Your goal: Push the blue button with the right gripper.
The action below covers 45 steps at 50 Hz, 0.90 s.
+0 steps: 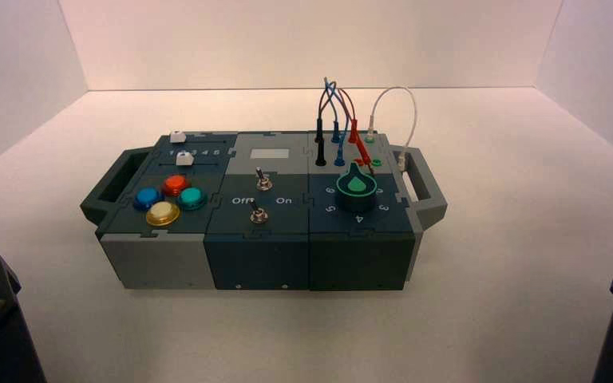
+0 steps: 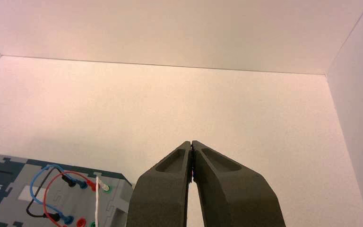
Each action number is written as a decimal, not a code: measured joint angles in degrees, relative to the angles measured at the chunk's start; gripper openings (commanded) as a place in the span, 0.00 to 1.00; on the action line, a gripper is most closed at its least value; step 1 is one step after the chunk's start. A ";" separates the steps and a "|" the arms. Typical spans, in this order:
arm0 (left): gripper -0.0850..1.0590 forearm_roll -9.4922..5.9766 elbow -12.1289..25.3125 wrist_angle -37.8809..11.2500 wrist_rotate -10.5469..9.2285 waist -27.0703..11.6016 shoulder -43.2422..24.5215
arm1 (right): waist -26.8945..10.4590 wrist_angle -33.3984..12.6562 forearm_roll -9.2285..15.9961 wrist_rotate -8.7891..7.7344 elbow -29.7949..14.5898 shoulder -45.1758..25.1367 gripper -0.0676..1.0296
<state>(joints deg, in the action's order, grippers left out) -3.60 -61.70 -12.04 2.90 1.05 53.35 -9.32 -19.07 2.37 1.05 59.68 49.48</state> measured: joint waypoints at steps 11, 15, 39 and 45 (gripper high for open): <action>0.05 0.00 0.09 0.00 0.00 0.00 0.00 | 0.00 0.00 0.00 -0.09 0.00 -0.62 0.04; 0.05 0.00 0.09 0.00 0.00 -0.09 0.00 | -0.09 0.00 0.00 0.00 0.00 -1.23 0.04; 0.05 0.00 1.58 -8.61 0.00 -4.22 -1.76 | -7.47 -0.97 0.09 0.00 0.00 -1.93 0.04; 0.05 0.00 2.99 -11.95 0.00 -4.92 -2.64 | -10.20 -2.46 0.09 0.00 0.00 -1.93 0.04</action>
<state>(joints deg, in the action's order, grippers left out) -3.60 -58.71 -23.99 2.90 -3.87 50.71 -19.51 -21.53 2.46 1.05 59.68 47.55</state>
